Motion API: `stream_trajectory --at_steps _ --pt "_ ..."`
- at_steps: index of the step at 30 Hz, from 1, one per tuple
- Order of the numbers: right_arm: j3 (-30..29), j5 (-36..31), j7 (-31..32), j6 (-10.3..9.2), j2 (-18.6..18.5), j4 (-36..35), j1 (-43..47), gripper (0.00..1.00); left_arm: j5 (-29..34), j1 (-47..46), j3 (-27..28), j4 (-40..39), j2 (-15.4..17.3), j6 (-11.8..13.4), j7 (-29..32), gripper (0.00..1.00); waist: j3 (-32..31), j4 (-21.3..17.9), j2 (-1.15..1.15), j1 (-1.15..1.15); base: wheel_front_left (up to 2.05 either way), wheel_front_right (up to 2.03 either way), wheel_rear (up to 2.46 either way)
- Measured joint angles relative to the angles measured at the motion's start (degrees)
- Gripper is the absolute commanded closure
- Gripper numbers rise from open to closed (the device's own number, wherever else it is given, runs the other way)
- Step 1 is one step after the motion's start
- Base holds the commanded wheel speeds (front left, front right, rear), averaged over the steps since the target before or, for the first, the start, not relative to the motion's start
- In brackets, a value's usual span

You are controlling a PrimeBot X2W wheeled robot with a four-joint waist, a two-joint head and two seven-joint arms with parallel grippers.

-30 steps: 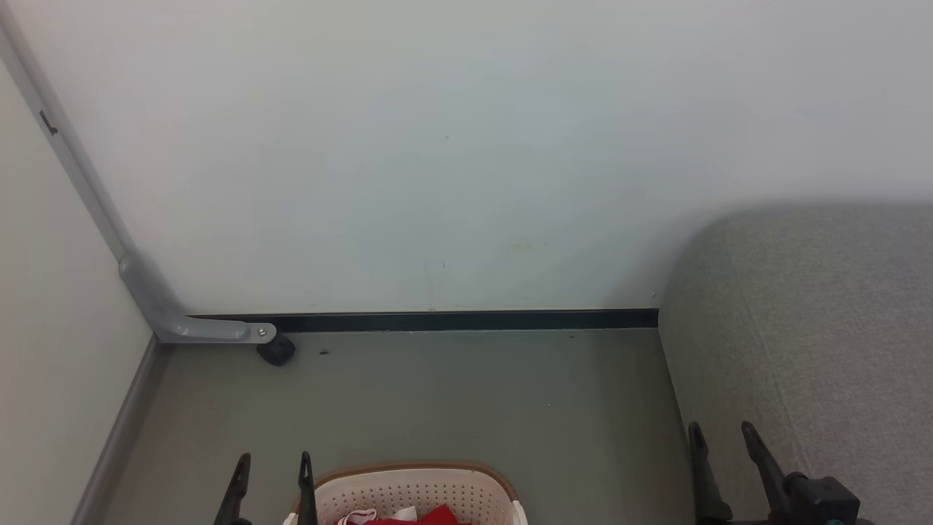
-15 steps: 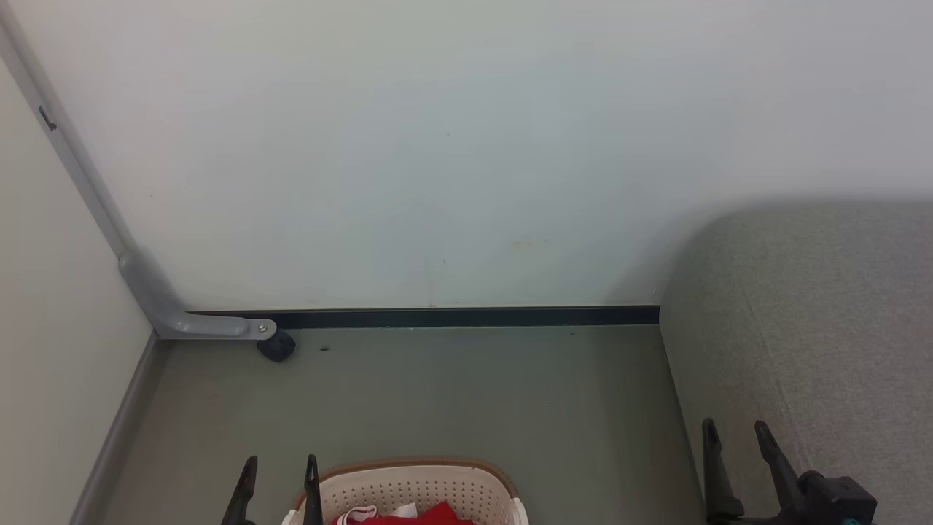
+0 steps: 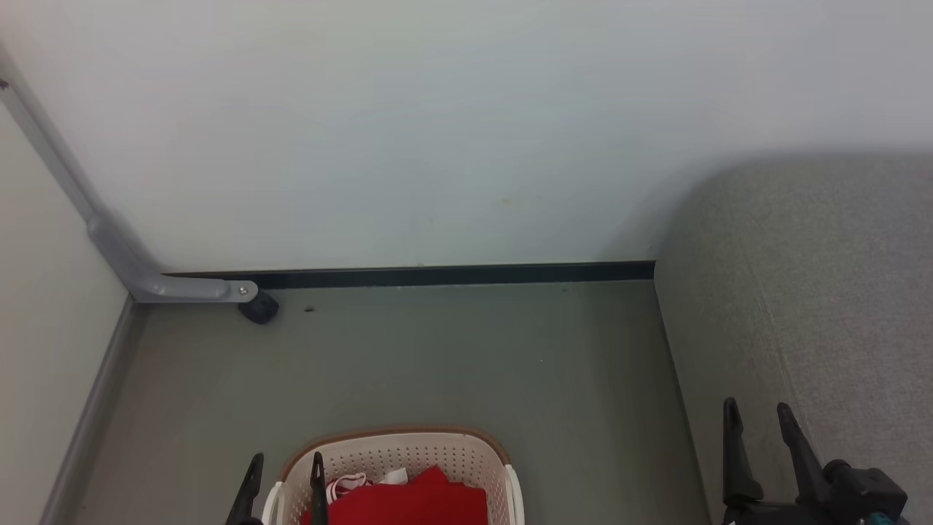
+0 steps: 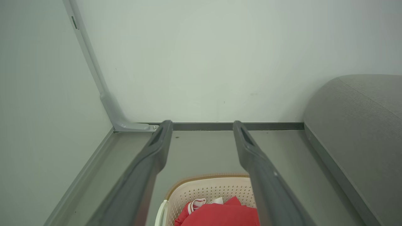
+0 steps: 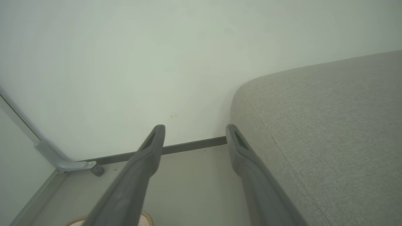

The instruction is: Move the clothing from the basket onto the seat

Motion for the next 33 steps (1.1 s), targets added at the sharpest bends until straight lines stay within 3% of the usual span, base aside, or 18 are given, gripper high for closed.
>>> stream_trajectory --at_steps 6,12,27,33 --pt "-0.8 -0.5 0.0 -0.90 0.0 -1.2 1.0 0.00 2.7 -3.0 -1.9 0.8 0.0 -0.1 0.0 0.00 4.2 -1.2 0.00 0.01 0.00 0.00 0.00" --pt "-1.8 -2.0 0.0 -1.78 -0.9 -2.3 2.3 0.00 5.4 -6.5 -4.2 3.7 1.3 -2.5 0.0 0.00 8.8 -2.8 0.00 0.01 0.00 0.00 0.00" --pt "-1.6 -3.9 0.0 -2.30 -0.9 -6.5 2.2 0.00 16.0 -16.0 -10.5 15.7 10.6 -7.6 0.0 0.00 21.2 -7.8 0.01 0.01 0.00 0.00 0.00" --pt "-0.8 -4.3 0.0 -2.61 -0.4 -8.8 1.0 0.00 18.0 -21.1 -10.8 21.5 12.2 -7.6 0.1 0.00 26.4 -10.0 0.01 0.01 0.00 0.00 0.00"
